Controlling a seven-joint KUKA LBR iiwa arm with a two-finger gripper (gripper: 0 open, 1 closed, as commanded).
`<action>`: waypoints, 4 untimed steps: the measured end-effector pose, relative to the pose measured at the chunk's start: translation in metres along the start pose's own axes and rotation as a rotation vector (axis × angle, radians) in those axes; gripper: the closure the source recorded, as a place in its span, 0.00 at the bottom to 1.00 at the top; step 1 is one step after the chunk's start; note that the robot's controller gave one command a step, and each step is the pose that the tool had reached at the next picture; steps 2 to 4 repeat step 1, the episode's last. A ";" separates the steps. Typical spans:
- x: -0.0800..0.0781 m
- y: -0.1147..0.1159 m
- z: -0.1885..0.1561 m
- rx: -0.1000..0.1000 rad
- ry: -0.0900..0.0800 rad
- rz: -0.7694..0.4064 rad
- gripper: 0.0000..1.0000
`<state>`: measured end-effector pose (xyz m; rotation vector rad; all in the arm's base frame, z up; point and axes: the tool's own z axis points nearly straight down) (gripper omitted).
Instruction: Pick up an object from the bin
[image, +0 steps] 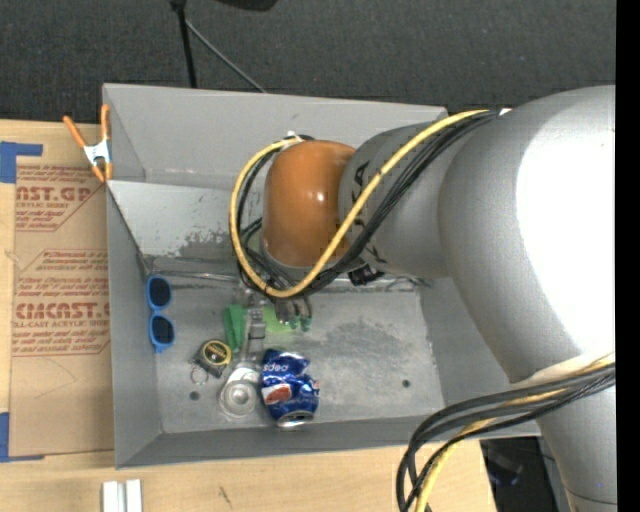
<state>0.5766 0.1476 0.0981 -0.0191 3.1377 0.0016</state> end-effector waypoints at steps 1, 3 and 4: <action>0.034 -0.008 -0.218 -0.002 -0.007 -0.014 1.00; 0.034 -0.008 -0.218 -0.002 -0.007 -0.014 1.00; 0.034 -0.008 -0.218 -0.002 -0.007 -0.014 1.00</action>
Offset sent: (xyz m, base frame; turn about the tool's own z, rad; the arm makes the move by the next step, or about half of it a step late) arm -0.0363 -0.0086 0.2125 -0.0145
